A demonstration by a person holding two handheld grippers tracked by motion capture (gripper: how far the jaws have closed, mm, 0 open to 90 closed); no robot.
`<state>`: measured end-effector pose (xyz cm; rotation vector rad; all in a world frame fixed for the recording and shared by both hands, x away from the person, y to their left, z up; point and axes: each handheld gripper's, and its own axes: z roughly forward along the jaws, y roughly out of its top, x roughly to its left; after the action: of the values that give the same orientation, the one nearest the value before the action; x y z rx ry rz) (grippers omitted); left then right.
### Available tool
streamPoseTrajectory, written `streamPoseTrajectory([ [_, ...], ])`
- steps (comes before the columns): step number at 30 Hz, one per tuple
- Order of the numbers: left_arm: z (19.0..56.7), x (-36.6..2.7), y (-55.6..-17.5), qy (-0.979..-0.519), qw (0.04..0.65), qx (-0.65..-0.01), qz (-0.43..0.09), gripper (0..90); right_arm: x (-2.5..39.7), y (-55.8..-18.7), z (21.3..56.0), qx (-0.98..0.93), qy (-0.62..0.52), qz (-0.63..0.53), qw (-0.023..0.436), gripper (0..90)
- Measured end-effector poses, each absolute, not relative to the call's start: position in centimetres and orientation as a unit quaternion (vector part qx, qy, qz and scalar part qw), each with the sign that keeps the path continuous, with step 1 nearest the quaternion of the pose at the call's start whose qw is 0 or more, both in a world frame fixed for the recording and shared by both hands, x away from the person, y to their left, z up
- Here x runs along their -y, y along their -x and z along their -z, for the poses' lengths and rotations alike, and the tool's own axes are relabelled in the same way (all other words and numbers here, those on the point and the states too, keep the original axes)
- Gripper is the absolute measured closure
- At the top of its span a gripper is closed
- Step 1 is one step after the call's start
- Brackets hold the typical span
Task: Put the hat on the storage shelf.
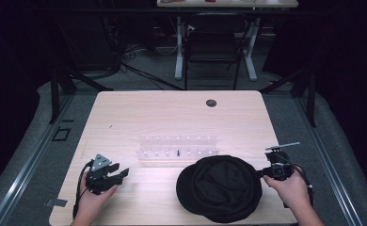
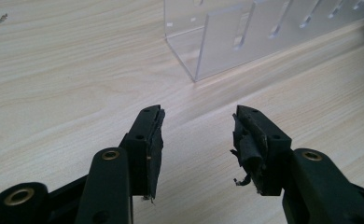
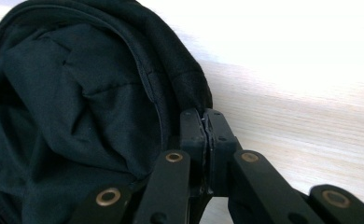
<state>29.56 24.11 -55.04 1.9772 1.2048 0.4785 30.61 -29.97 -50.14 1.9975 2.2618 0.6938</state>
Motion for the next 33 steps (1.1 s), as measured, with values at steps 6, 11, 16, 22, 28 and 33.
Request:
streamPoseTrajectory([
  [6,55.1,-24.0,-29.6,-0.777,0.375,-0.470,-0.186,51.9,30.0,-31.2,50.2,-0.735,-0.649,-0.197,0.005,86.0],
  [11,55.2,-24.0,-29.6,-0.775,0.377,-0.471,-0.186,51.8,30.0,-31.4,50.1,-0.735,-0.654,-0.180,-0.010,83.9],
  [16,55.1,-24.0,-29.6,-0.777,0.375,-0.471,-0.185,51.8,30.4,-31.5,50.1,-0.729,-0.661,-0.176,-0.027,82.5],
  [22,55.2,-24.0,-29.6,-0.779,0.373,-0.470,-0.183,51.7,30.6,-31.6,50.6,-0.732,-0.660,-0.163,-0.045,81.3],
  [28,55.2,-24.0,-29.6,-0.779,0.372,-0.469,-0.183,51.7,30.4,-32.0,51.1,-0.739,-0.654,-0.152,-0.059,81.0],
  [33,55.2,-24.0,-29.7,-0.779,0.372,-0.470,-0.182,51.7,30.3,-32.5,51.8,-0.739,-0.652,-0.151,-0.073,80.0],
])
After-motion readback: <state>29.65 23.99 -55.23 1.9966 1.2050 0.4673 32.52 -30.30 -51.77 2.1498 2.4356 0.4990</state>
